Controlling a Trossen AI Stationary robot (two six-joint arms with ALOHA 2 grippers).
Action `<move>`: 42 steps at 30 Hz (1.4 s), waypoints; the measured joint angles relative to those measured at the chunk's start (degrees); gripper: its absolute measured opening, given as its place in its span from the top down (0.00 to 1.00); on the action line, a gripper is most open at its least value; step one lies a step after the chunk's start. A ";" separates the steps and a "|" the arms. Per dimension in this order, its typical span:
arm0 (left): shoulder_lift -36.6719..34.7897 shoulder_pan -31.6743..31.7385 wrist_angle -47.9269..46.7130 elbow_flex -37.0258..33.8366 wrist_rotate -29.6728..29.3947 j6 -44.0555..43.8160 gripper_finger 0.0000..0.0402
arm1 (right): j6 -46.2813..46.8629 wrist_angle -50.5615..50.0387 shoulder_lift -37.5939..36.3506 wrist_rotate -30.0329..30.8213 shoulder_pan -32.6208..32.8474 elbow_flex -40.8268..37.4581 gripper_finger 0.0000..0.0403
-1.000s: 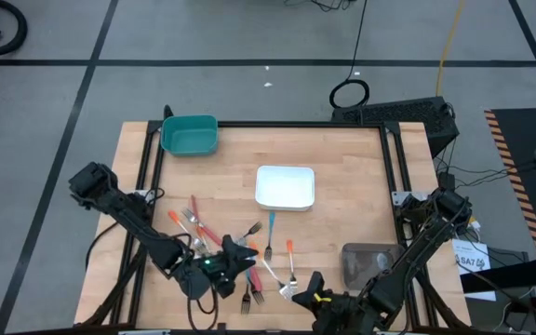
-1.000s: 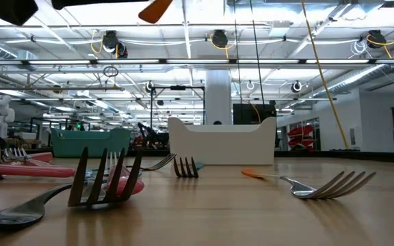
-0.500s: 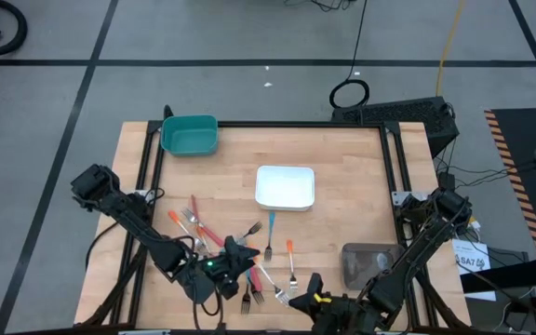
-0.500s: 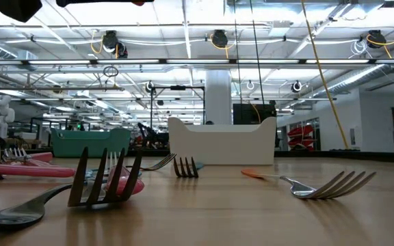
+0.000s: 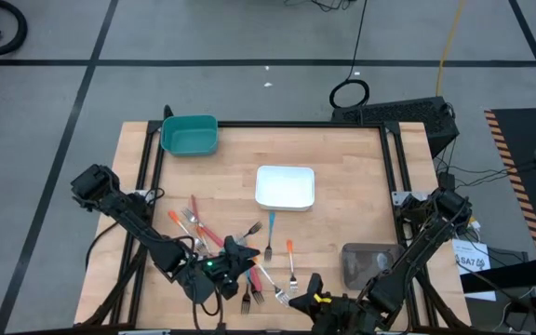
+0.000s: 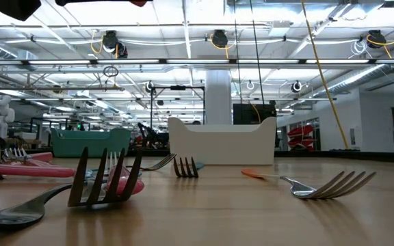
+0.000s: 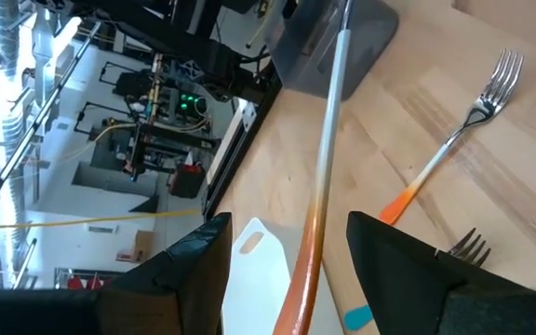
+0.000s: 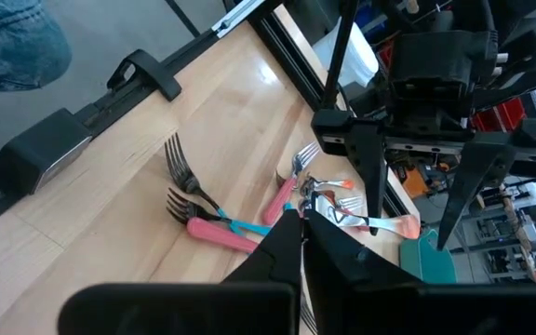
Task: Sort silverware by color (type)
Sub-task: Put the orange fork into the white bin
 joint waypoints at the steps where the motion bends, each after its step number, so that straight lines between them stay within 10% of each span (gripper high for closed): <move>1: 0.00 0.00 -0.44 0.00 0.00 -0.06 0.46 | 0.00 0.00 0.00 0.02 0.00 0.00 1.00; 16: 0.00 1.09 -4.17 0.00 -0.50 -3.16 0.74 | 0.07 0.00 0.00 0.08 0.00 0.00 1.00; 42: 0.00 1.09 -4.13 0.00 -0.50 -3.15 0.77 | 0.11 0.00 0.00 0.11 0.00 0.00 1.00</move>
